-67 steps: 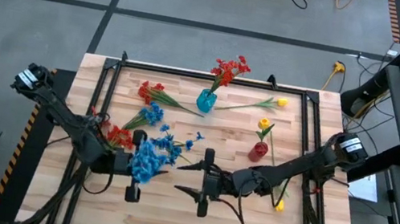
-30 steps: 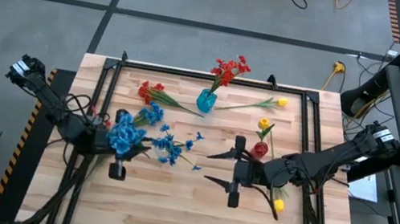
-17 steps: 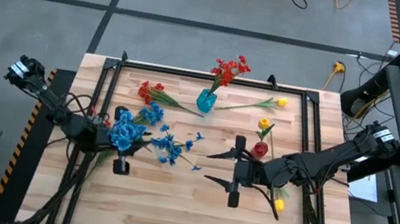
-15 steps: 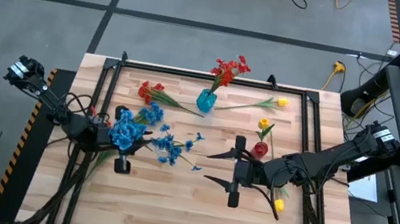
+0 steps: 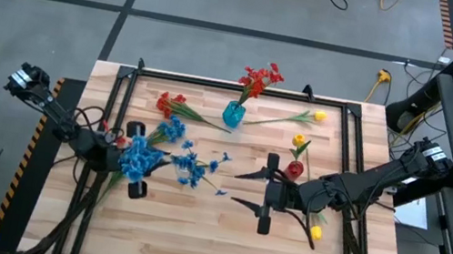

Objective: Sort flowers into vase by color
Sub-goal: Put the right blue flowers into the transparent vase

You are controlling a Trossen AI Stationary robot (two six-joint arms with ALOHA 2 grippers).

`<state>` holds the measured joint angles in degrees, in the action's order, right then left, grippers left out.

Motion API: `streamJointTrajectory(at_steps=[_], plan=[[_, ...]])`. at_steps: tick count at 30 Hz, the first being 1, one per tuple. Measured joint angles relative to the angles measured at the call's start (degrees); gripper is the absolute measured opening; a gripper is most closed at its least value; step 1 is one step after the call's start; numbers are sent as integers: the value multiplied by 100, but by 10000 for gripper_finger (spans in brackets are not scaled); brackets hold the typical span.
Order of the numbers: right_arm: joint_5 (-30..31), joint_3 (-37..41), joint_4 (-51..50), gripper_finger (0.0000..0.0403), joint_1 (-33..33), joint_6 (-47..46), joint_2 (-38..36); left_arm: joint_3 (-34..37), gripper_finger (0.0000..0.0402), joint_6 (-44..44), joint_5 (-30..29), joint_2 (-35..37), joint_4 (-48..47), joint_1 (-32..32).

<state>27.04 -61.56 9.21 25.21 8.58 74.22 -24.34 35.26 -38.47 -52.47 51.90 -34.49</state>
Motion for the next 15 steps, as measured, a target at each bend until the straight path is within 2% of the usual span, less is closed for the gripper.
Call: streamJointTrajectory(at_steps=[10, 15], plan=[[16, 0, -2, 237, 0, -2, 0, 193, 76, -152, 178, 70, 164, 321], [16, 0, -2, 237, 0, -2, 0, 380, 76, -150, 543, 73, 597, 450]])
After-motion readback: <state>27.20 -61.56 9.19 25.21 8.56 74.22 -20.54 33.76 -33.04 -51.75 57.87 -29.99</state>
